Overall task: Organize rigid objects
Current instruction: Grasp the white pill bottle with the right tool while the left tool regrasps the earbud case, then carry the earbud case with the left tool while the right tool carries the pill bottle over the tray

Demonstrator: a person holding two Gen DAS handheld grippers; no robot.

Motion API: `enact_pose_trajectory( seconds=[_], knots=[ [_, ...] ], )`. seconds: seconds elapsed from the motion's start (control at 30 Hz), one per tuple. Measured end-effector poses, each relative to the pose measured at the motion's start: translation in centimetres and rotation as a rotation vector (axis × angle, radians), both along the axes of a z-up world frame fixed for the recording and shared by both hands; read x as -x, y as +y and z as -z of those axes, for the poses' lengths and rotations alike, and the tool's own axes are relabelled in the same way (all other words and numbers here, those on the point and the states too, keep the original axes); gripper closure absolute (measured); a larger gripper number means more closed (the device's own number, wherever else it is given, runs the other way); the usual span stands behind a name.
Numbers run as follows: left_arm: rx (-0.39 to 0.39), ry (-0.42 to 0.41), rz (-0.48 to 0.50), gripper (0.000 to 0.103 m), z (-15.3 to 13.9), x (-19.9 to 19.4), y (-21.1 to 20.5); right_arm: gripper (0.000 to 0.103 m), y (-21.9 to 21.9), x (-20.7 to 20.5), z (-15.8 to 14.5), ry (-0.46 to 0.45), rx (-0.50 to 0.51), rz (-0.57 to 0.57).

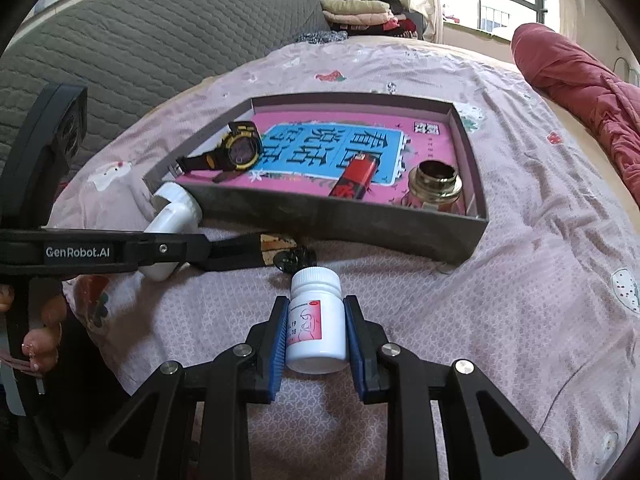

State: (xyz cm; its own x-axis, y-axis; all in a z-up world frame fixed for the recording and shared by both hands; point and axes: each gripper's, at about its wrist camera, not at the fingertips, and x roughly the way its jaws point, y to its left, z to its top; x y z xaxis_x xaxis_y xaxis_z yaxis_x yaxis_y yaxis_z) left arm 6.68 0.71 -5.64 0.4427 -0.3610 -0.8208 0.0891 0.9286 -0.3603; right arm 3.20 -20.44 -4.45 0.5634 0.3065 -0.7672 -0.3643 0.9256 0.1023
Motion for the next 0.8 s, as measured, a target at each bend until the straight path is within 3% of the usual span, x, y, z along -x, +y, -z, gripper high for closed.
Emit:
enact_pose_trajectory(
  seconds=[0.8],
  knots=[
    [-0.012,-0.128,0.002,0.067,-5.1,1.9,0.5,0.076,0.1,1.3,-4.9,-0.178,-0.085,0.003]
  ],
)
